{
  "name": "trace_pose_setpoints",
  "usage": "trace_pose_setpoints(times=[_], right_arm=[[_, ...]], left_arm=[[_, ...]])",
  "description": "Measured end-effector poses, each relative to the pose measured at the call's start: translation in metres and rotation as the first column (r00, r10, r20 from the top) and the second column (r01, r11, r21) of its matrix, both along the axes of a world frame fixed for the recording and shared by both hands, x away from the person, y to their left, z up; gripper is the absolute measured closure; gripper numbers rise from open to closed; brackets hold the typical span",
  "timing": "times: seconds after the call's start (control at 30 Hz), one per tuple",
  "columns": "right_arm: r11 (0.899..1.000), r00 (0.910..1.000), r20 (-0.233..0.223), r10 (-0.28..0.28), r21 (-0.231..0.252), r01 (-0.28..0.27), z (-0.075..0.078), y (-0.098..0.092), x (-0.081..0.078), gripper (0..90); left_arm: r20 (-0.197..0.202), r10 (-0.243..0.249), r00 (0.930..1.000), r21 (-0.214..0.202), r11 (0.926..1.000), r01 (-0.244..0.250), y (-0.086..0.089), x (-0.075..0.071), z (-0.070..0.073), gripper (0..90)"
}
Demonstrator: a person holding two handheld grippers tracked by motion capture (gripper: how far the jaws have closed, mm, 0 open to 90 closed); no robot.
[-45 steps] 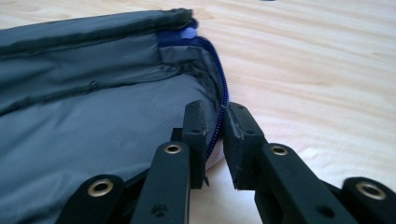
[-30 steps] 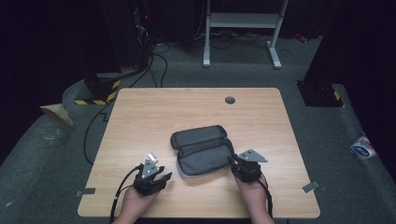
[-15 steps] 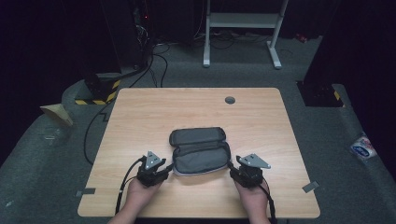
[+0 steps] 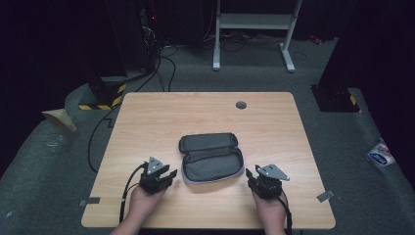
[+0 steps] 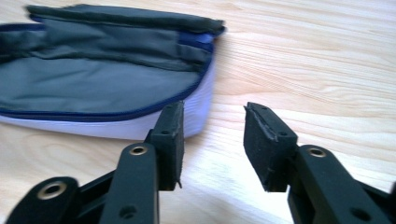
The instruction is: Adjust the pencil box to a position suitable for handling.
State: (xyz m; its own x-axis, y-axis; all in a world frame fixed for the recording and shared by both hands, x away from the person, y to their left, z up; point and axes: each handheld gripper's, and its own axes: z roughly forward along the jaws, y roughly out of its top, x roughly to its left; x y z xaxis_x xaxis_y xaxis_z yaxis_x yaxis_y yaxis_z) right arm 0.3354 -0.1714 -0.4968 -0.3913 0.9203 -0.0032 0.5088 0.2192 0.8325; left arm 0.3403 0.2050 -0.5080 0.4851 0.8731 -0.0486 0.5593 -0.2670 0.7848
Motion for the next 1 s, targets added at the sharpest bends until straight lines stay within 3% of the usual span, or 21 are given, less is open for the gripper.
trace_pose_setpoints(times=[0.07, 0.1, 0.13, 0.23, 0.4, 0.53, 0.7, 1.0], right_arm=[[1.000, 0.9998, -0.017, -0.002, -0.010, 0.002, -0.002, -0.002, 0.006, 60.4], [1.000, 0.9997, -0.023, -0.001, -0.021, 0.000, -0.004, -0.001, 0.009, 60.4], [1.000, 0.9997, -0.026, 0.000, -0.030, -0.001, -0.005, 0.000, 0.012, 60.2], [0.998, 0.9992, -0.038, -0.015, -0.057, 0.012, -0.009, 0.003, 0.022, 59.5], [0.999, 0.9984, -0.057, -0.005, -0.047, 0.002, -0.013, 0.004, 0.026, 59.5], [0.999, 0.9983, -0.055, 0.021, -0.045, -0.024, -0.013, 0.011, 0.022, 59.5], [0.997, 0.9966, -0.056, 0.061, -0.050, -0.064, -0.016, 0.021, 0.016, 59.4], [0.996, 0.9959, -0.057, 0.071, -0.054, -0.074, -0.015, 0.026, 0.017, 59.0]], left_arm=[[0.004, -0.071, 0.9975, 0.020, 0.9973, 0.071, -0.001, -0.023, 0.003, 57.6], [0.000, -0.090, 0.9959, 0.016, 0.9958, 0.090, -0.002, -0.026, 0.004, 56.0], [-0.026, -0.116, 0.9929, -0.017, 0.9931, 0.116, -0.009, -0.030, 0.002, 53.9], [-0.020, -0.162, 0.9866, 0.017, 0.9867, 0.162, -0.030, -0.031, 0.001, 46.7], [-0.001, -0.138, 0.9905, 0.026, 0.9902, 0.138, -0.042, -0.023, -0.001, 45.4], [0.002, -0.127, 0.9918, 0.036, 0.9912, 0.127, -0.039, -0.019, -0.003, 48.0], [0.000, -0.105, 0.9944, 0.013, 0.9944, 0.105, -0.029, -0.015, -0.003, 48.6], [-0.002, -0.114, 0.9935, -0.003, 0.9935, 0.114, -0.027, -0.011, -0.004, 50.7]])
